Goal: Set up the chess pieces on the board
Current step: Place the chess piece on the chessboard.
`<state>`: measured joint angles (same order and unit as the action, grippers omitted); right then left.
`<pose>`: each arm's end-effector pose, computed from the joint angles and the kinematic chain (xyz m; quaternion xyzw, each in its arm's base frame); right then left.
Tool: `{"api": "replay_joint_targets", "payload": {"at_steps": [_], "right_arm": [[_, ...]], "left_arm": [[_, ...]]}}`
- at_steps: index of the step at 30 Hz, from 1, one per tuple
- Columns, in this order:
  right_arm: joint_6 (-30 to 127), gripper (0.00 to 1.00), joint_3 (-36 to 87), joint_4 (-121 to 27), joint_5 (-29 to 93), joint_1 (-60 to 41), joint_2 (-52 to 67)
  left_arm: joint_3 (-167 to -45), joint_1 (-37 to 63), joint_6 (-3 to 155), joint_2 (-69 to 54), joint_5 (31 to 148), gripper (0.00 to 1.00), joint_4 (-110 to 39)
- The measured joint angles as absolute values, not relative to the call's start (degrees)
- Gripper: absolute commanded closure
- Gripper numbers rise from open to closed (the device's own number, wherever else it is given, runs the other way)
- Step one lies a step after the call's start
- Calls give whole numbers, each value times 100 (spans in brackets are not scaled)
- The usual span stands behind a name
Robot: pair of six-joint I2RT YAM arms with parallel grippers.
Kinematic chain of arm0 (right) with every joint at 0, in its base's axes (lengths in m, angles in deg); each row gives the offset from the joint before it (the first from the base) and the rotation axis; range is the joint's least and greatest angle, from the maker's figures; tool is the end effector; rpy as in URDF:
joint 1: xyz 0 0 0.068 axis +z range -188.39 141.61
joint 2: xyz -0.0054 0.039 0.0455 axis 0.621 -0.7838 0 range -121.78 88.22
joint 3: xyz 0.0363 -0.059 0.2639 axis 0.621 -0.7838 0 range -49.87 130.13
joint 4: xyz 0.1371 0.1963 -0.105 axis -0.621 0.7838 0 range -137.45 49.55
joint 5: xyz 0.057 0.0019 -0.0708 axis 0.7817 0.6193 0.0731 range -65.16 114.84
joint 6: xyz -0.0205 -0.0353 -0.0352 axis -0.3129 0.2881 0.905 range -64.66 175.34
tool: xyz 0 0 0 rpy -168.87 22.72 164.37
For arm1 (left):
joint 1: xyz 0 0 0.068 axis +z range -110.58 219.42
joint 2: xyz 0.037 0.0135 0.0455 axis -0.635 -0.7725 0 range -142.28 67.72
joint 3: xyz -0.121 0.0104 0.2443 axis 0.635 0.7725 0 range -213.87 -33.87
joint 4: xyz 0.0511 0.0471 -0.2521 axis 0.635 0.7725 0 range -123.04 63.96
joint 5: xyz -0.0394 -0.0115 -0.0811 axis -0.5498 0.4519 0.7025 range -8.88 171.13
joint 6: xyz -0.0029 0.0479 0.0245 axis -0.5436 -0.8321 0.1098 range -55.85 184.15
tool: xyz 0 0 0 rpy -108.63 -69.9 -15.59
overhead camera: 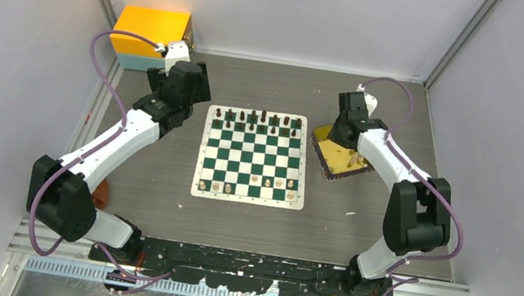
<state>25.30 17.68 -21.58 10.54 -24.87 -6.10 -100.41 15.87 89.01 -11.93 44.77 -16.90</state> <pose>0.3439 0.0736 0.2338 0.1745 0.9245 0.0084 0.3388 0.2967 -0.1063 0.3260 -0.1671 0.8178 0.0485 0.5485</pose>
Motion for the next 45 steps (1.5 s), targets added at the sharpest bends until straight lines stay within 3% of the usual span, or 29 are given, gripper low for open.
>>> {"api": "replay_joint_targets", "payload": {"at_steps": [25, 45], "right_arm": [[2635, 100, 1646, -772, 494, 888, 424], [2344, 100, 925, -755, 330, 1434, 406]], "left_arm": [[-10017, 1587, 9095, -1108, 4527, 2, -1657], [-9886, 1587, 9100, -959, 4529, 2, -1646]]}}
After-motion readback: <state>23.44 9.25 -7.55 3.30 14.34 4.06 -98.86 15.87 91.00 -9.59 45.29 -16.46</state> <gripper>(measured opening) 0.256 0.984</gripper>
